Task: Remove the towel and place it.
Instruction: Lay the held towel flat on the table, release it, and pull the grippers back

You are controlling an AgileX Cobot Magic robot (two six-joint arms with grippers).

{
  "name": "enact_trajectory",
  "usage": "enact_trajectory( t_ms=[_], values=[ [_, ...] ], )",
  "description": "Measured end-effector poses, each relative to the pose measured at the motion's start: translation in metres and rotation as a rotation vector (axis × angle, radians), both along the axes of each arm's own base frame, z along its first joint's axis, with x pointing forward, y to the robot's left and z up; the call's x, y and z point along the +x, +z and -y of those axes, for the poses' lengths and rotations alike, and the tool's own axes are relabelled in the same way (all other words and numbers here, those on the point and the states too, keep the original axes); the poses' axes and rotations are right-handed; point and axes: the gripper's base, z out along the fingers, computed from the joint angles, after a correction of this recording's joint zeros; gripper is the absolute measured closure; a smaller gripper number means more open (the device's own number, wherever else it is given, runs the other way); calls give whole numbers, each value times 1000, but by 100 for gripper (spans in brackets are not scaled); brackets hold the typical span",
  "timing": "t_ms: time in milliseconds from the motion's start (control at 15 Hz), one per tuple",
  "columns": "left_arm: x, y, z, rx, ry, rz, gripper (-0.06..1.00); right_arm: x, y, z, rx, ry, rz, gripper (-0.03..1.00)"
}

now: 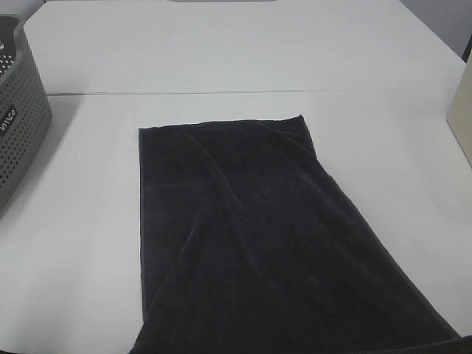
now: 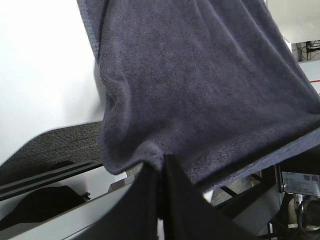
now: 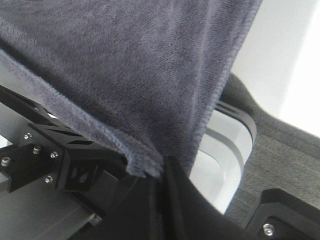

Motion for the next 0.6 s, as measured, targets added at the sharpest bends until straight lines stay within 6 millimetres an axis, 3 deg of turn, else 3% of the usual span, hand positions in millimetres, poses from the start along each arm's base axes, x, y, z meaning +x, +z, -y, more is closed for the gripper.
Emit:
enact_trajectory(
  t_ms=[200,333,600],
  values=[
    [1,-2,0,12,1,-12,94,-4,0,0,-5,-134,-49,96],
    [4,-10,1,35,-9,-91,94,-11,-13,-1,0,-233,-151,96],
    [5,-25,2,85,-74,-194,94,-14,-16,-5,44,-264,-192,96]
  ],
)
